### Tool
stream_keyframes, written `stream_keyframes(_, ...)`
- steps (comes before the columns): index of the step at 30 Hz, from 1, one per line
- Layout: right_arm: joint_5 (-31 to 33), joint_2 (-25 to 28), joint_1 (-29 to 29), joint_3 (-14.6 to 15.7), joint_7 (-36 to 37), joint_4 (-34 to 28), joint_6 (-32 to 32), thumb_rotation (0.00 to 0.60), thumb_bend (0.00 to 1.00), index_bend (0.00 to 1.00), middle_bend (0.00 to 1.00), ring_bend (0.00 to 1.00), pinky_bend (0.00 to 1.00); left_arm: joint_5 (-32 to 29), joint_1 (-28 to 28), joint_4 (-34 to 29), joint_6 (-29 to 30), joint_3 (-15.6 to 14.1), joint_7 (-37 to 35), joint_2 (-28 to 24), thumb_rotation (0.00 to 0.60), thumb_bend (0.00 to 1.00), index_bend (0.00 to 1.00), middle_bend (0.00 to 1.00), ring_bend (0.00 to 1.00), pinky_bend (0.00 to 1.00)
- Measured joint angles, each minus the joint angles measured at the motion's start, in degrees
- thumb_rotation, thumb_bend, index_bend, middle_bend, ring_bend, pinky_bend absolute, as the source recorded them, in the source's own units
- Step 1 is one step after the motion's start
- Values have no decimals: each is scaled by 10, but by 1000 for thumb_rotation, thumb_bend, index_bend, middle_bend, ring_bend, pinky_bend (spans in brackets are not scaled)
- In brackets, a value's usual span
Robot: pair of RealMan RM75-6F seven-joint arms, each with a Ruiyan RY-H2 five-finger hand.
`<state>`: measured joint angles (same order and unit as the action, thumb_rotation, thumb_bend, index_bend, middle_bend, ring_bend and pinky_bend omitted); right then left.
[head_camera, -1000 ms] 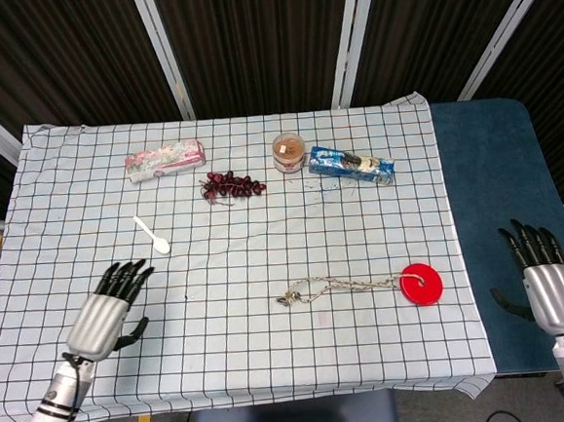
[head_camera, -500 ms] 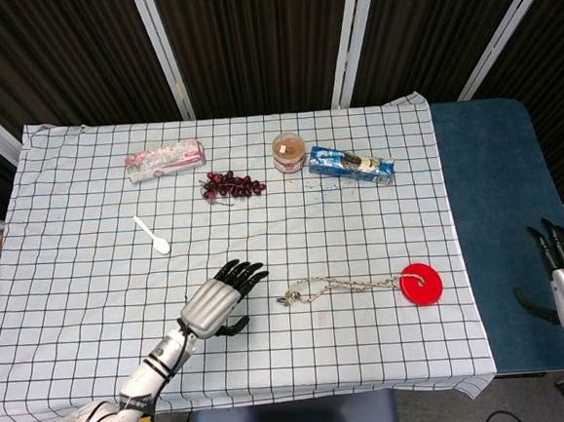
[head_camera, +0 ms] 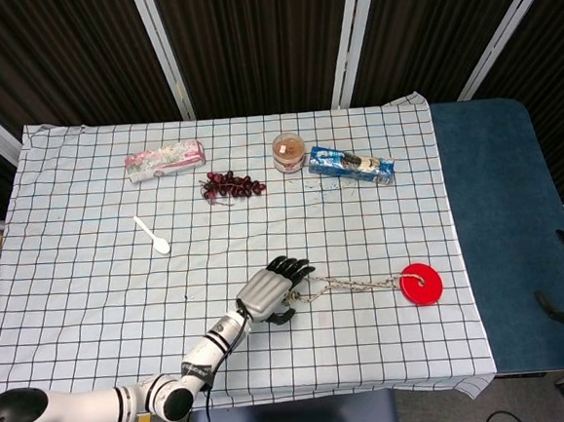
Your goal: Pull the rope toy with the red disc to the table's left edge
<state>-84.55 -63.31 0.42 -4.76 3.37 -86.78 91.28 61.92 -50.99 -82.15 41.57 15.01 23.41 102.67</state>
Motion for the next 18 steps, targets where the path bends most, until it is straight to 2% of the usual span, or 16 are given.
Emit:
stream_keyframes(3,-3,-2,-3,-2,10,10,6,600,374,0,0,0,0,-33,-18,27,1,4,19,18,600,396,118,27,0,28)
stream_keyframes(8,-1,-6,-5,-4,20,22,5,600,374,0,0,0,0,-72,-41,66,9,6,41,42,600,396,229,32,0,37)
stream_keyframes(18,0,-12,-3,-9,25,34,1,600,374,0,0,0,0,-122,-64,104,13,4,45,66,600,397,311,45,0,44)
